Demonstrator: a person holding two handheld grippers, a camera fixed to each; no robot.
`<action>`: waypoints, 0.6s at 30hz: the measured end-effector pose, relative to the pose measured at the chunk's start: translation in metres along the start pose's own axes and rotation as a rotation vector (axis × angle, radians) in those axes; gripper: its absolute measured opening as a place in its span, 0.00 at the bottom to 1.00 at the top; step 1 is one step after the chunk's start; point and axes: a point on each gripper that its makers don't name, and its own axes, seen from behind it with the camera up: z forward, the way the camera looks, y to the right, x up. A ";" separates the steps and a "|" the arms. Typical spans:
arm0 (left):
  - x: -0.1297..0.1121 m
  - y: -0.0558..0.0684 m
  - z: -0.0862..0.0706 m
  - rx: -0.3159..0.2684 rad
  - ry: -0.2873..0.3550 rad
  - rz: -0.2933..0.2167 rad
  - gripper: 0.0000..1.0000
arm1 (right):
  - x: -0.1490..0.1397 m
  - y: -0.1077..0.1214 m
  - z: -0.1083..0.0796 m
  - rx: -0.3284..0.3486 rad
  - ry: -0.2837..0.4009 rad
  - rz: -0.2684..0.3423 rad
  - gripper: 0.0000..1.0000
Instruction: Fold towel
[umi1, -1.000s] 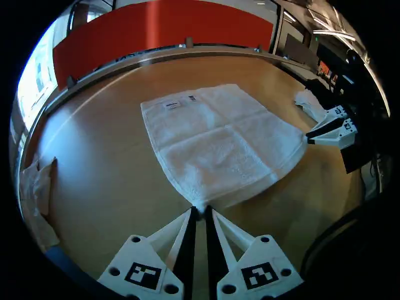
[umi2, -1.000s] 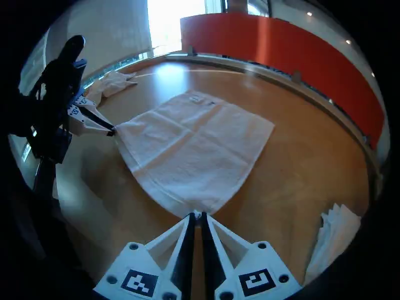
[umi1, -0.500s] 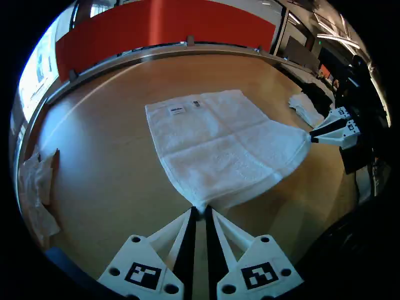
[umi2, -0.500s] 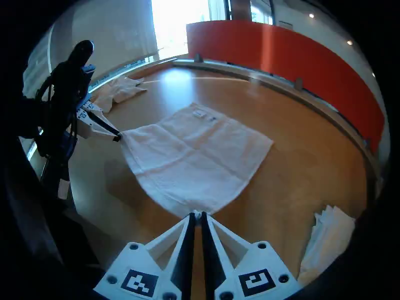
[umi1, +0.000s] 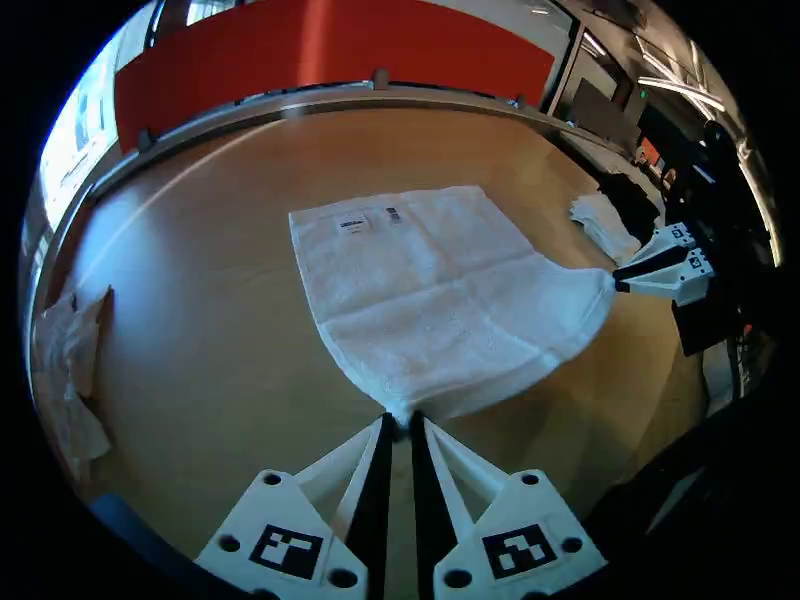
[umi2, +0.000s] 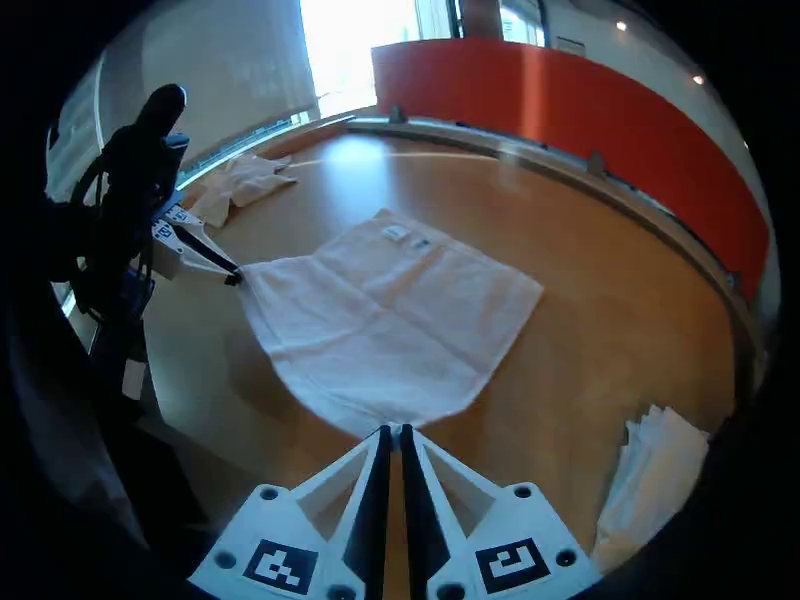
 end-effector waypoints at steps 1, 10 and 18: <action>-0.001 0.000 0.001 0.000 -0.002 -0.001 0.13 | -0.002 0.000 0.001 0.001 -0.003 0.000 0.08; -0.007 0.001 0.006 -0.002 -0.018 -0.010 0.13 | -0.007 -0.001 0.007 0.012 -0.013 0.004 0.07; -0.008 0.001 0.008 -0.003 -0.021 -0.022 0.13 | -0.010 0.001 0.010 0.022 -0.016 0.003 0.07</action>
